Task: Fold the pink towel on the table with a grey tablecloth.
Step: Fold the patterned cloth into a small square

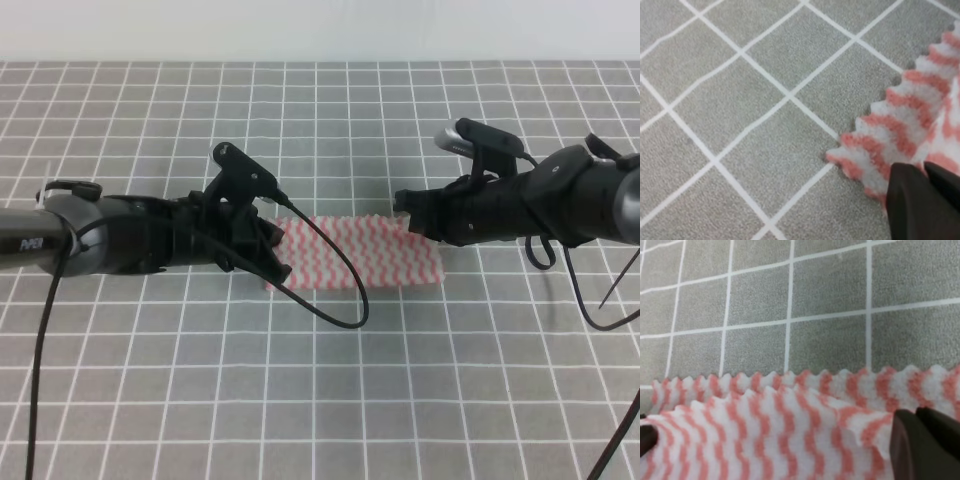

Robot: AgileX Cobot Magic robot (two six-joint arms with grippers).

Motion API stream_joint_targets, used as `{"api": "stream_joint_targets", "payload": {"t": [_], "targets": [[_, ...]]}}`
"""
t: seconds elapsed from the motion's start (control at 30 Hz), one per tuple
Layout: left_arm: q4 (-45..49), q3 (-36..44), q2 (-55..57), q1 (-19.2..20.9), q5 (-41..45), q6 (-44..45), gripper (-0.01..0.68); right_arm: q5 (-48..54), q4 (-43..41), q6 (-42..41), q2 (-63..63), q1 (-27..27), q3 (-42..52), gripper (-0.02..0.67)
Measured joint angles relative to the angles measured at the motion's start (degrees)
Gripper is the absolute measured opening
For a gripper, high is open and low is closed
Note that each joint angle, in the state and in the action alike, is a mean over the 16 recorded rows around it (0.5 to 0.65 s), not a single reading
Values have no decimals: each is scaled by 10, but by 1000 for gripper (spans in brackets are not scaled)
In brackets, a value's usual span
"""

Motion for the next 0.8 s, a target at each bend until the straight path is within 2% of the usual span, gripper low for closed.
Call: {"api": "stream_joint_targets", "payload": {"t": [0.33, 0.47, 0.6, 0.8], "targets": [[1, -5, -19, 0, -19, -34, 343, 1, 0, 0, -1, 0, 0, -15], [1, -13, -39, 0, -25, -59, 421, 1, 0, 0, -1, 0, 0, -15], [3, -19, -58, 0, -22, -85, 416, 1, 0, 0, -1, 0, 0, -15], [3, -23, -65, 0, 16, -111, 279, 2, 0, 0, 0, 0, 0, -15]]}}
